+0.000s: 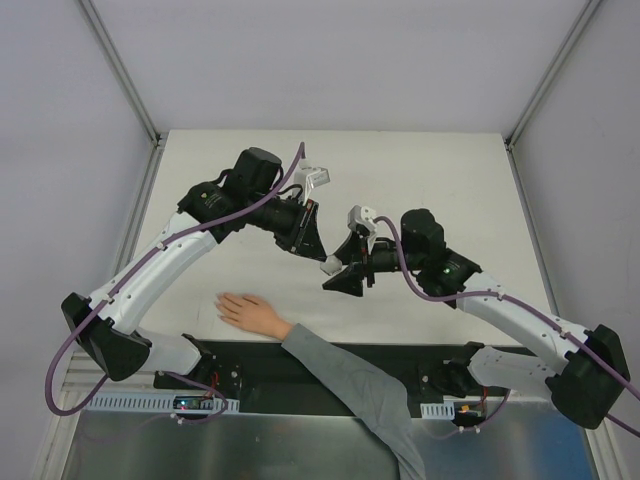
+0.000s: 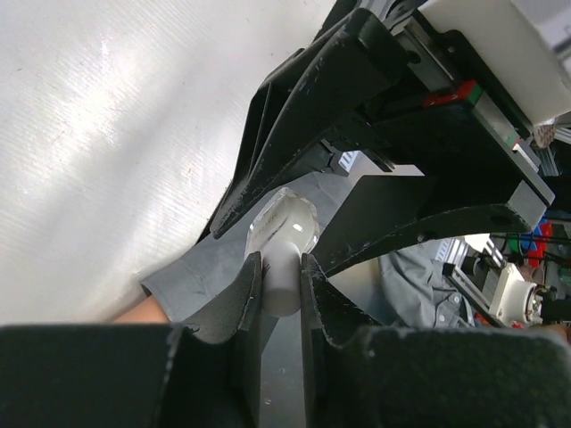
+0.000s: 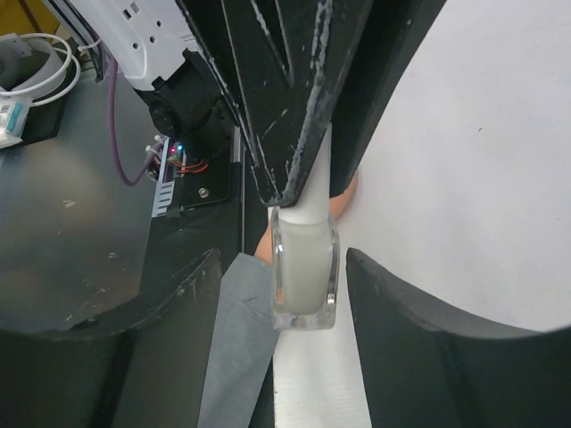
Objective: Paint the nails
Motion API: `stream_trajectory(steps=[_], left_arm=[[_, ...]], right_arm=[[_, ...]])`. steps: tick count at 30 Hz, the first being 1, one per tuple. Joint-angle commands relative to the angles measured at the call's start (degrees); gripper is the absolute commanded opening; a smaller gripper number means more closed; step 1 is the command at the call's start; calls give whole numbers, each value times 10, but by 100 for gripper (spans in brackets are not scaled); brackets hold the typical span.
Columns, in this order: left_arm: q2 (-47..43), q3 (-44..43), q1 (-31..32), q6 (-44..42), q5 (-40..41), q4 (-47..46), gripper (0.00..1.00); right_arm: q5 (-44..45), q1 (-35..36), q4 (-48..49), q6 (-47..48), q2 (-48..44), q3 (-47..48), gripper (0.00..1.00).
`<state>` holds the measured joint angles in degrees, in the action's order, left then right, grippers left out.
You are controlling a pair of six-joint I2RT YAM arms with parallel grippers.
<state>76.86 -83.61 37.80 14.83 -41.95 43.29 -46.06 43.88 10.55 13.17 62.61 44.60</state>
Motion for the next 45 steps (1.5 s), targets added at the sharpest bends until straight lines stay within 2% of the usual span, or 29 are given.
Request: stream_trajectory(steps=[1,5,8,10,11,13,14,16,17,18,19,20,22,23,26,30,37,41,45], left_arm=[[1,-11,-1,16,-27,-1,0],[-1,-11,-1,18,-30,-1,0],[-1,-11,-1,17,-31,-1,0],[-1,-11,-1,19,-25,-1,0],[-1,-12,-1,20,-22,-1,0],[-6,-16,-1,22,-15,-7,0],[-10,-19,-1,27,-1,-11,14],[-39,-15,-2,27,21,-50,34],[-57,13,-1,27,46,-79,51],[-78,37,-1,27,50,-115,57],[-130,63,-1,31,54,-210,65],[-157,126,-1,48,61,-264,79],[-222,185,-1,69,68,-372,84],[-237,227,-1,91,71,-452,84],[-264,271,-1,128,66,-576,82],[-261,282,-1,150,65,-639,80],[-253,286,-2,175,91,-704,75],[-234,271,-1,197,59,-718,62],[-221,268,-1,210,46,-730,56]], right_arm=[[21,10,33,26,1,32,57],[30,12,34,30,0,32,51],[25,12,34,30,0,34,42],[19,12,33,27,1,36,19],[8,12,30,27,3,43,5],[2,12,25,13,11,46,0],[8,13,25,6,13,47,1],[29,14,31,-16,12,48,0],[41,13,32,-42,11,49,0],[44,13,32,-53,11,57,0],[48,12,33,-80,9,58,1],[48,13,34,-94,8,62,0],[45,13,49,-124,1,66,0],[41,13,56,-150,-5,67,1],[64,13,90,-183,-28,61,1],[57,12,112,-226,-34,86,0],[53,13,146,-243,-47,100,0],[55,12,158,-250,-44,108,0],[62,13,170,-255,-37,114,0]])
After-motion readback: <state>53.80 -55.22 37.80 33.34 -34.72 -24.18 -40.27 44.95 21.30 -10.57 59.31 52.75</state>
